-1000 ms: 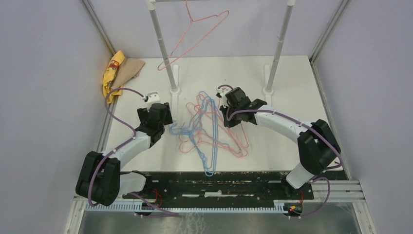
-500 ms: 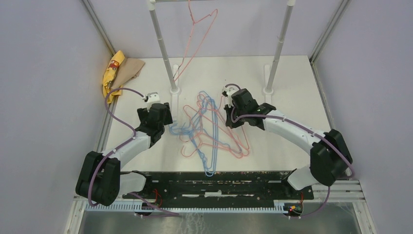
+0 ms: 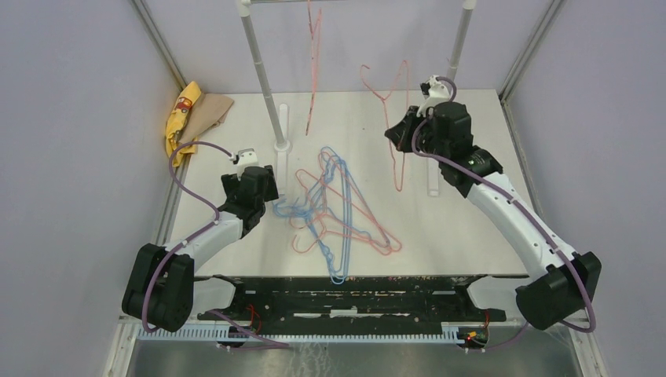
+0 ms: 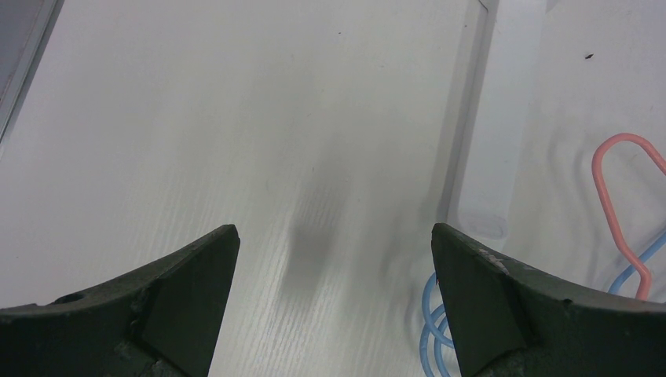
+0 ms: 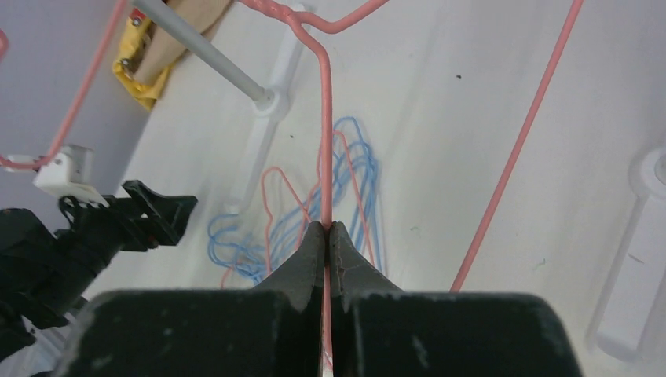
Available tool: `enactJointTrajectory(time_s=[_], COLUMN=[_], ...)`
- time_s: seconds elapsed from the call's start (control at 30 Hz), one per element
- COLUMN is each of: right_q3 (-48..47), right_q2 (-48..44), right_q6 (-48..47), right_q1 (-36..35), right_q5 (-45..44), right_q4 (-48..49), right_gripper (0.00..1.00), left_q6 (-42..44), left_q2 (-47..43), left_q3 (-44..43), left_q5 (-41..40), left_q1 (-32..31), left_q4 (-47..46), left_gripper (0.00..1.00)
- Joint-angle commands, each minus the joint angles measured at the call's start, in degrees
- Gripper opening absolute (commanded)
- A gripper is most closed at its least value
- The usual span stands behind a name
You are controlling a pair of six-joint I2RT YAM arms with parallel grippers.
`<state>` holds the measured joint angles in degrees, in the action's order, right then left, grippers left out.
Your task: Organize the hangers
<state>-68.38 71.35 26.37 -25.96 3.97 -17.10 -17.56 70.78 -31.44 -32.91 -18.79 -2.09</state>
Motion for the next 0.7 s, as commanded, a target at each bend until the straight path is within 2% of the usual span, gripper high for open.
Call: enactJointTrajectory(time_s=[0.0, 0.3, 0.53, 0.67], right_q3=[-7.8, -23.2, -25.0, -28.5], right_q2=[3.4, 11.6, 14.5, 17.3], right_q6=[5.4, 11.2, 14.4, 14.7], right_q1=[1.5, 1.8, 1.7, 1.8], right_q5=[9.5, 18.2, 21.4, 19.9], right_q4=[9.6, 15.7, 20.8, 19.9], right_gripper=[0.01, 0.01, 0.01, 0.01], left_q6=[-1.7, -1.5, -1.5, -1.5], left_q2=[-0.6, 0.0, 0.1, 0.1], left_q3=[-0.1, -0.4, -0.6, -0.5], left_q5=[-1.0, -1.2, -1.2, -1.2], left_q1=[-0.2, -0.2, -0.1, -0.2], left_q4=[-2.4, -2.4, -2.6, -2.6], left_gripper=[0.99, 0.99, 0.99, 0.99])
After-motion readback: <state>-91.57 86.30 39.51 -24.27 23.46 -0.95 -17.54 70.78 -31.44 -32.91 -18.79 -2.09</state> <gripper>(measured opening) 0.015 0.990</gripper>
